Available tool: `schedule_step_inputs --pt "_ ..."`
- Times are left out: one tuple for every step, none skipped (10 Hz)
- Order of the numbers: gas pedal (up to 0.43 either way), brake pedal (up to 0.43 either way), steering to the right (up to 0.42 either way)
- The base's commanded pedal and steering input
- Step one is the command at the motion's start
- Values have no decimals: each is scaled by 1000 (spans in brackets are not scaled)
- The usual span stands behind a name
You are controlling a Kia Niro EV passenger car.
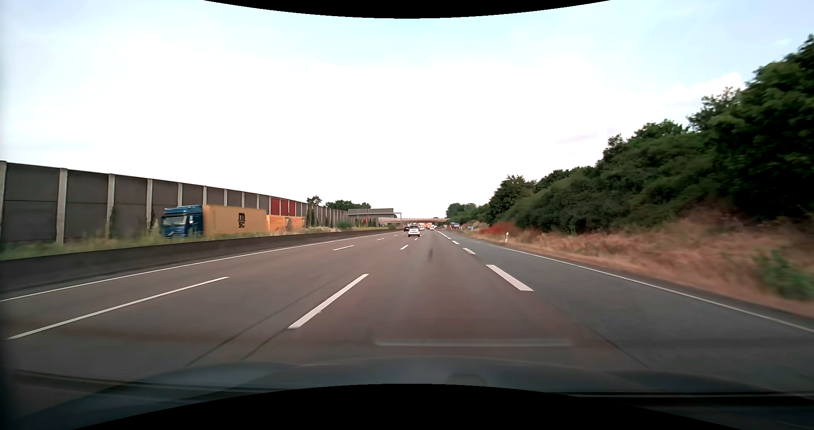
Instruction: Follow the waypoints while adhering to traffic rules and regulations
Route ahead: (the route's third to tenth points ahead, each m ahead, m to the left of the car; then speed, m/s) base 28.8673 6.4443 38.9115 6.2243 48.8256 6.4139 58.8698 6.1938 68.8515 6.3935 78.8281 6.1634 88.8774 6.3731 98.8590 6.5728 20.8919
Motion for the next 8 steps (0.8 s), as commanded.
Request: schedule_step_inputs --pt "177 0 1" --pt "177 0 -1" --pt "177 0 -2" --pt "177 0 -4" --pt "177 0 -5" --pt "177 0 -6" --pt "177 0 -6" --pt "177 0 -6"
